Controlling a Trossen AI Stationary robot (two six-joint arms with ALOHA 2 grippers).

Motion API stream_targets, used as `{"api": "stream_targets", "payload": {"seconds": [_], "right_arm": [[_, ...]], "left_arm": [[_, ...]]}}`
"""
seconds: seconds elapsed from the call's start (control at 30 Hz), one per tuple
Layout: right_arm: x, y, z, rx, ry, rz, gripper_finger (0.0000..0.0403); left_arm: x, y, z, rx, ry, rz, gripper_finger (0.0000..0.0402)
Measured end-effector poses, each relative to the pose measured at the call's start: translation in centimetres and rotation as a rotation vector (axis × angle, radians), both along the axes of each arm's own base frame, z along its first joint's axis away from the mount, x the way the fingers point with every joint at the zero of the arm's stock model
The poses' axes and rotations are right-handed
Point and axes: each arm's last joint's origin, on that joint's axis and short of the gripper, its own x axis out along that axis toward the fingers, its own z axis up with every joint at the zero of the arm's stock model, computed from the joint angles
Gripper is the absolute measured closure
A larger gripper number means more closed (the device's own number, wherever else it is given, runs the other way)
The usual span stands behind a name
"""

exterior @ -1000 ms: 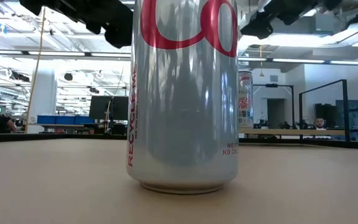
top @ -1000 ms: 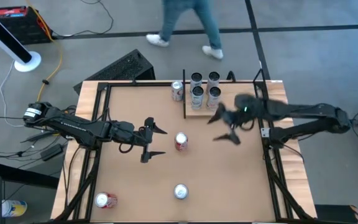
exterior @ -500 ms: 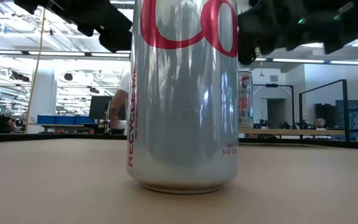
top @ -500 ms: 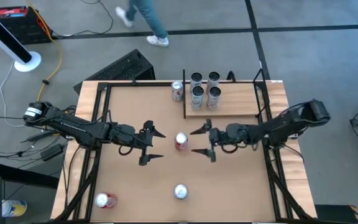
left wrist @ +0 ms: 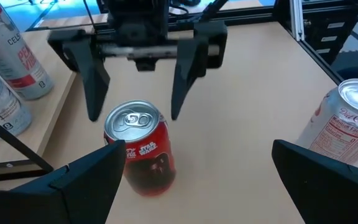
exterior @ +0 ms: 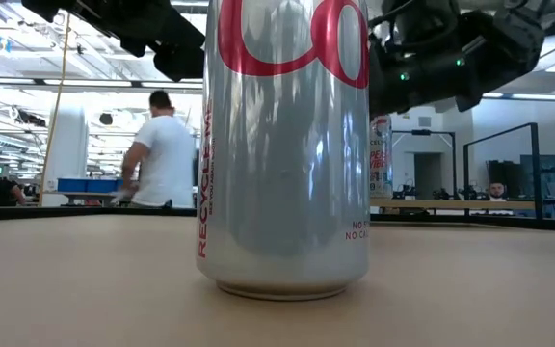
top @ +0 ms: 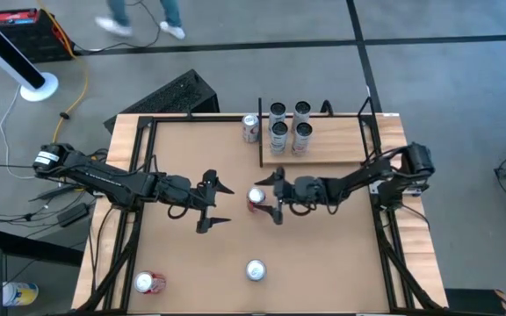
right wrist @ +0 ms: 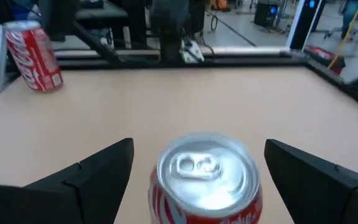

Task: Place canned beverage on shelf
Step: Put the top red soda can on the shelf

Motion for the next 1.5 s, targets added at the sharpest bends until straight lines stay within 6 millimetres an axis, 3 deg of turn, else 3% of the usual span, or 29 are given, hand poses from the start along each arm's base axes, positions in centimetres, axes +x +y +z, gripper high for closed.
{"api": "stream_targets", "payload": {"seconds": [0.53, 0.77, 0.87, 1.03, 1.2, 1.3, 1.5], "right_arm": [[0.9, -0.2, -2.3, 0.029, 0.055, -0.028, 0.0020], [0.6, -0.1, -1.3, 0.028, 0.057, -0.024, 0.0081], [-0.1, 0.0, 0.2, 0.026, 0.072, -0.018, 0.0081], [-2.6, 0.4, 3.6, 0.005, 0.140, 0.015, 0.0081], [-6.8, 0.7, 7.1, -0.033, 0.198, 0.040, 0.0081], [-10.1, 0.2, 7.9, -0.038, 0.174, 0.002, 0.0081], [-16.1, -2.3, 7.6, -0.042, 0.214, -0.189, 0.0081]], "left_arm": [[0.0, 0.0, 0.0, 0.005, 0.000, -0.002, 0.0013], [0.0, 0.0, 0.0, 0.004, 0.000, -0.001, 0.0013], [0.0, 0.0, 0.0, 0.004, 0.002, -0.001, 0.0013], [0.0, 0.0, 0.0, 0.004, 0.003, -0.001, 0.0013], [0.0, 0.0, 0.0, 0.005, 0.003, -0.002, 0.0013], [0.0, 0.0, 0.0, 0.005, 0.003, -0.002, 0.0013], [0.0, 0.0, 0.0, 0.005, -0.002, -0.002, 0.0013]]}}
